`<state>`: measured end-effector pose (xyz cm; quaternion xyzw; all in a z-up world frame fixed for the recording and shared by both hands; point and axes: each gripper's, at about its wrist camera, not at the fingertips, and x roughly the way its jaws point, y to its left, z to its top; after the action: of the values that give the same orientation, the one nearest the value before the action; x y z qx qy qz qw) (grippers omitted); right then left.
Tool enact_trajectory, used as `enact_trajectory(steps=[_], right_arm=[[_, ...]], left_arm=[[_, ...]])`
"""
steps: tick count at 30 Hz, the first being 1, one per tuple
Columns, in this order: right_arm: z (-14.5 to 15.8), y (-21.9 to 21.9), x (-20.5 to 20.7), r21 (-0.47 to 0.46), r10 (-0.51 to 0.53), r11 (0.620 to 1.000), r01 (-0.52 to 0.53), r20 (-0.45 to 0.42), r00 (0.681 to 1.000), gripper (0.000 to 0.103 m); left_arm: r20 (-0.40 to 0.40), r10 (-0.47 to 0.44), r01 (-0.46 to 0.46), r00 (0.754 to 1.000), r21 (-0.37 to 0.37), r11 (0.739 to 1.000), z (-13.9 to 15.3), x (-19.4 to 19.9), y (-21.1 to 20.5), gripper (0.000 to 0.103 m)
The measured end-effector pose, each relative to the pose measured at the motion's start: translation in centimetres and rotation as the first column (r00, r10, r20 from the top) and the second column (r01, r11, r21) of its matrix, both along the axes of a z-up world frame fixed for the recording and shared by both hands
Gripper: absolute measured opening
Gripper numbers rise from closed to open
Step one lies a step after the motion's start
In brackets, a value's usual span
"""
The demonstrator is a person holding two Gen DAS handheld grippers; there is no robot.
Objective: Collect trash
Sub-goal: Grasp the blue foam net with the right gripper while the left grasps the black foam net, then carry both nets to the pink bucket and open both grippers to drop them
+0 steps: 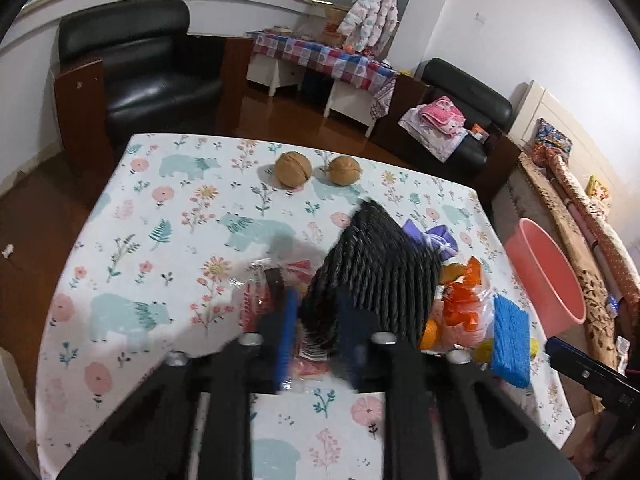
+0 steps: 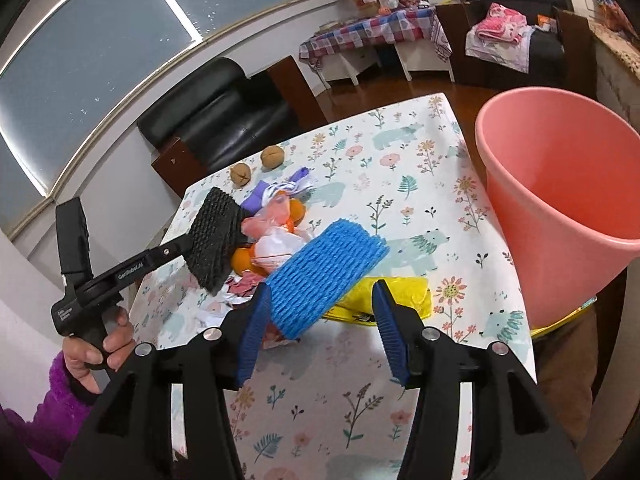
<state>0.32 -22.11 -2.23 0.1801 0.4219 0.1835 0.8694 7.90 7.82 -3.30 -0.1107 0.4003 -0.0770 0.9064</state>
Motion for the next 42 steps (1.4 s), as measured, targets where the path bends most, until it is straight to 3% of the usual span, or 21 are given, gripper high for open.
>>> enact_trajectory(steps=[5, 12, 25, 28, 30, 42], right_arm=[[-0.6, -0.5, 0.3, 0.021, -0.009, 1.0, 0.009, -0.02, 1.0, 0.053], [-1.4, -1.1, 1.4, 0.043, -0.024, 0.999, 0.026, -0.047, 0.999, 0.053], [-2.5, -1.1, 5.9, 0.112, 0.002, 0.994, 0.012, -0.12, 0.993, 0.053], [-2.0, -0.6, 5.7, 0.107, 0.031, 0.994, -0.021, -0.091, 0.995, 0.023], [-1.7, -0.3, 5.4, 0.103, 0.04, 0.994, -0.032, -0.08, 0.996, 0.01], [3.7, -3.2, 3.4, 0.157, -0.017, 0.988, 0.001, 0.098, 0.995, 0.007]], left_arm=[[0.032, -0.026, 0.027, 0.999, -0.014, 1.0, 0.6, -1.2, -0.4, 0.003], [0.093, -0.027, 0.033, 0.995, -0.068, 0.997, 2.7, -3.3, -0.1, 0.002], [0.152, -0.029, 0.041, 0.988, -0.079, 0.996, 5.4, -5.2, -0.2, 0.002], [0.157, -0.03, 0.043, 0.987, -0.079, 0.996, 5.7, -5.5, -0.3, 0.002], [0.162, -0.033, 0.046, 0.986, -0.076, 0.996, 5.9, -5.6, -0.5, 0.002], [0.215, -0.054, 0.072, 0.975, -0.076, 0.995, 8.4, -6.2, -2.1, 0.002]])
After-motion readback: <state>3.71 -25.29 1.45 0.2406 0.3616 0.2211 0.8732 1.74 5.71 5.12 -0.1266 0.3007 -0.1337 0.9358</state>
